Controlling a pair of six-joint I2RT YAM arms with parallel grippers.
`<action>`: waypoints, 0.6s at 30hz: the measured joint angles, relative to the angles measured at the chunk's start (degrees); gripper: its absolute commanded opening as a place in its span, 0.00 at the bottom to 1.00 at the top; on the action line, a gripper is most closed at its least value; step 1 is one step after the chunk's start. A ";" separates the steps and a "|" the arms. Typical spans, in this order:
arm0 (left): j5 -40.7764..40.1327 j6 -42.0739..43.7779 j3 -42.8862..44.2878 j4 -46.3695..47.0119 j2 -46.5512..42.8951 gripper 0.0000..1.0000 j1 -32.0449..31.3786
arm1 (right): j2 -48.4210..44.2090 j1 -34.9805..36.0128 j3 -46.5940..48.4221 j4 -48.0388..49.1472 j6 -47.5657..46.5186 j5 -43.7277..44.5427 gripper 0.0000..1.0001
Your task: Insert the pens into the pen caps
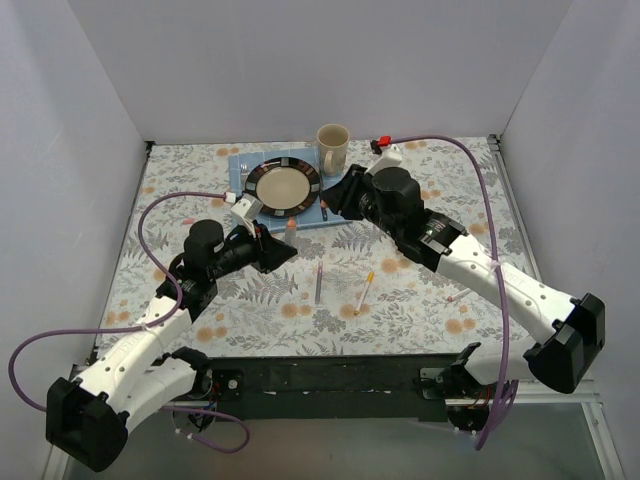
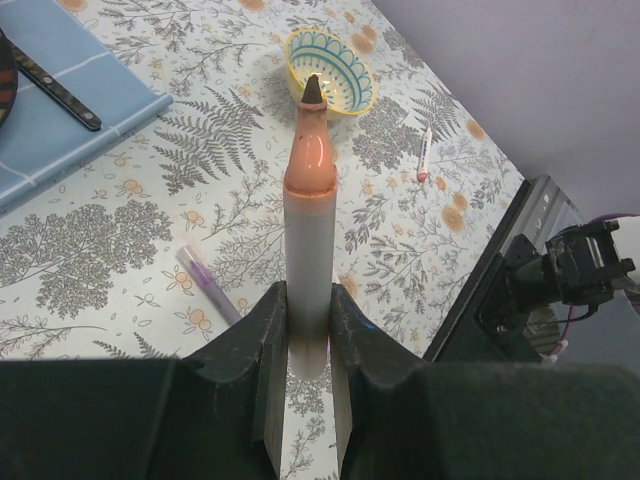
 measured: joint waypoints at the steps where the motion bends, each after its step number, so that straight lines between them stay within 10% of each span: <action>1: 0.42 0.00 0.00 0.00 0.11 0.00 0.00 | 0.48 0.15 0.66 0.83 -0.33 -0.57 0.01; 18: 2.03 0.02 0.07 0.00 -0.74 0.00 -0.24 | 8.55 8.28 8.57 6.34 -6.40 -1.84 0.01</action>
